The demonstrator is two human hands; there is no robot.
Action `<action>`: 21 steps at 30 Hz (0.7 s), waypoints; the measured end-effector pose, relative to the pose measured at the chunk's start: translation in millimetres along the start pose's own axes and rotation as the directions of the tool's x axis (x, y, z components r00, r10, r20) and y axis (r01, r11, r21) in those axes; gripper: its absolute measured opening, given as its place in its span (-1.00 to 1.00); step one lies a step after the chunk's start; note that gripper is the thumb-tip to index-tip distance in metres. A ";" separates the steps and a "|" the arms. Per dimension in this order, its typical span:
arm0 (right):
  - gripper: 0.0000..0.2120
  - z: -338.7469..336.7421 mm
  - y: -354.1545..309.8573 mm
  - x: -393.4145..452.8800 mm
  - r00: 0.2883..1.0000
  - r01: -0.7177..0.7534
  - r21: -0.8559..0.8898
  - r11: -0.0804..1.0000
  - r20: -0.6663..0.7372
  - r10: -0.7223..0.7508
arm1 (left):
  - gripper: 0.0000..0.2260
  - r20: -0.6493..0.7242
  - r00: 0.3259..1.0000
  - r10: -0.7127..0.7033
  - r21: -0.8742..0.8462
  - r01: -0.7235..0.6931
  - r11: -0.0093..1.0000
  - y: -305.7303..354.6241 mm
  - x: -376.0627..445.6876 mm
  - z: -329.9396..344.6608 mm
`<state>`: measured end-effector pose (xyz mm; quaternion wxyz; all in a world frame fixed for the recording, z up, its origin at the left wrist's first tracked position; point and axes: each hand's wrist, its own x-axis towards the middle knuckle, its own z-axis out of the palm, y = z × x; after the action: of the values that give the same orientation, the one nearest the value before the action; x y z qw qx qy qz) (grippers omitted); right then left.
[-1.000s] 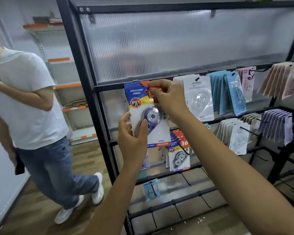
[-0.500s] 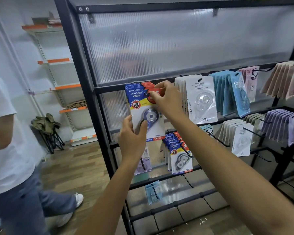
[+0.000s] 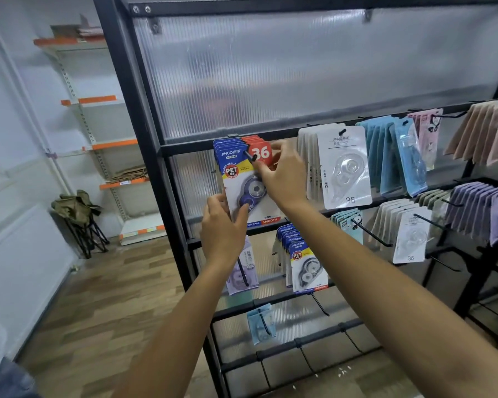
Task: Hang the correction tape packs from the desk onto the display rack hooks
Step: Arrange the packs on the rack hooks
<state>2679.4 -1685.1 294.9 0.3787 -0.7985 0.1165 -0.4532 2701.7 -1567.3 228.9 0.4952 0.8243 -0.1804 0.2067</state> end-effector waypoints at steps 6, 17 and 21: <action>-0.60 -0.8 13.3 -43.8 0.983 -0.004 -0.074 0.997 -0.186 -0.009 | -0.56 0.047 0.999 -0.004 0.070 0.001 0.998 -16.1 -14.8 -8.9; -0.87 49.4 -12.6 -149.7 0.963 0.206 0.066 0.976 0.162 -0.215 | -0.88 0.036 0.996 0.084 0.158 -0.089 0.983 -56.8 -49.0 -61.2; -0.84 83.1 -26.9 -179.0 0.952 0.151 0.137 0.979 0.248 -0.181 | -0.87 0.022 0.999 0.027 0.204 -0.031 0.978 -88.0 -59.8 -96.7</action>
<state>2642.0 -1530.4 175.2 0.3971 -0.8345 -0.0282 -0.3809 2679.4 -1436.5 173.5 0.4031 0.8700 -0.1752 0.2234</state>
